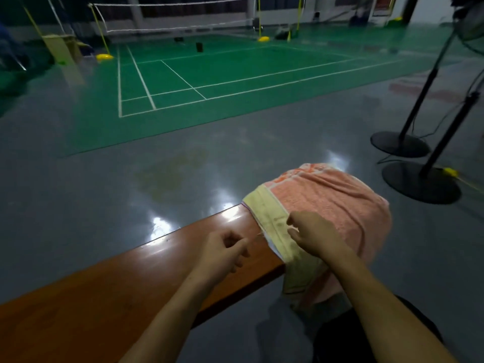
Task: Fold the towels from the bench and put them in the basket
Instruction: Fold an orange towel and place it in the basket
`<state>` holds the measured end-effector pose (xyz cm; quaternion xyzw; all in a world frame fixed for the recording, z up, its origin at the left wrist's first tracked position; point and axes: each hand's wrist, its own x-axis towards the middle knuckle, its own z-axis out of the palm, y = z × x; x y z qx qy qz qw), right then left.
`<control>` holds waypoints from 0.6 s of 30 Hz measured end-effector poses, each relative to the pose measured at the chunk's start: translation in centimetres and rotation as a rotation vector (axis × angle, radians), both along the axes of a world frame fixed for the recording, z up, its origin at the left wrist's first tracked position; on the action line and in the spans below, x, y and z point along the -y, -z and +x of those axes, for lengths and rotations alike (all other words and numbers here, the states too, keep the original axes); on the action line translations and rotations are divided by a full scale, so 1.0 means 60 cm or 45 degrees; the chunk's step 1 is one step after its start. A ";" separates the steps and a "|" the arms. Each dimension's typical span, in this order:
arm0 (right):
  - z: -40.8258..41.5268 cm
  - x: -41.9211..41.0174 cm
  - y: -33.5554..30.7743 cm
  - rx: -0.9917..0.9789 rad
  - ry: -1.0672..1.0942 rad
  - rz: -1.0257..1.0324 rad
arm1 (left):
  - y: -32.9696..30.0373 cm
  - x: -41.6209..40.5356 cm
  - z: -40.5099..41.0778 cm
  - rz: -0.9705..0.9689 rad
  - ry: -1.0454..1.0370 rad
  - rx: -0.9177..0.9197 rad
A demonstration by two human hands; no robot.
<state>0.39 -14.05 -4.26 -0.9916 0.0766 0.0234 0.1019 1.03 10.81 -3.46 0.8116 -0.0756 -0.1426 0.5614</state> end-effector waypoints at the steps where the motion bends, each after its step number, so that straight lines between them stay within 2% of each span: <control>1: 0.007 0.012 0.009 -0.034 0.074 0.012 | 0.008 0.030 0.012 0.012 0.025 -0.010; 5: 0.031 0.020 0.030 -0.064 0.271 0.004 | 0.039 0.137 0.055 -0.010 0.056 -0.110; 9: 0.046 0.024 0.030 -0.015 0.329 0.059 | 0.071 0.212 0.094 0.001 0.022 -0.178; 14: 0.043 0.013 0.008 0.057 0.252 0.229 | 0.079 0.255 0.126 -0.095 -0.127 -0.287; 18: 0.023 -0.007 -0.012 0.214 0.095 0.343 | 0.064 0.250 0.136 -0.213 -0.211 -0.167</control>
